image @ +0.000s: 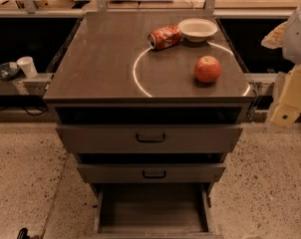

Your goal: Place apple into bottom drawer

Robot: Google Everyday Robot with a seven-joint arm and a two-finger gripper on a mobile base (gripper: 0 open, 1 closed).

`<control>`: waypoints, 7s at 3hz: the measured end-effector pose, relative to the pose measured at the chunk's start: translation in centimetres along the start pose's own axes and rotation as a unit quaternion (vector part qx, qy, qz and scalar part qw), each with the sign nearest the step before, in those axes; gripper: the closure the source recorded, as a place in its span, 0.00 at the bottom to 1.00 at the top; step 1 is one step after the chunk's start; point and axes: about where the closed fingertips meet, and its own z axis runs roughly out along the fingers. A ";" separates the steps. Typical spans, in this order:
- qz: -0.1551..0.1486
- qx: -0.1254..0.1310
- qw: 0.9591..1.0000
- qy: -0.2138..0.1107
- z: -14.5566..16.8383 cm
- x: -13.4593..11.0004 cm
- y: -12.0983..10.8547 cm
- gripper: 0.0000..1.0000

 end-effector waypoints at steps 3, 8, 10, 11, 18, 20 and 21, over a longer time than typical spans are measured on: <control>-0.029 -0.007 0.999 -0.016 4.1 -5.8 -6.6 0.00; 0.073 -0.047 0.981 -0.171 17.5 -5.1 -18.2 0.03; 0.087 -0.049 0.974 -0.203 17.7 -5.0 -18.4 0.57; 0.087 -0.049 0.974 -0.203 17.7 -5.0 -18.4 0.80; -0.033 -0.091 0.925 -0.367 20.1 -2.9 1.8 1.00; 0.011 -0.035 0.943 -0.331 25.9 -0.6 2.5 1.00; 0.014 -0.059 0.941 -0.333 28.0 -1.5 3.2 1.00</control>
Offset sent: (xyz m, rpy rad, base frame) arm 0.0623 0.0301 -0.0049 0.0129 0.0045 0.0843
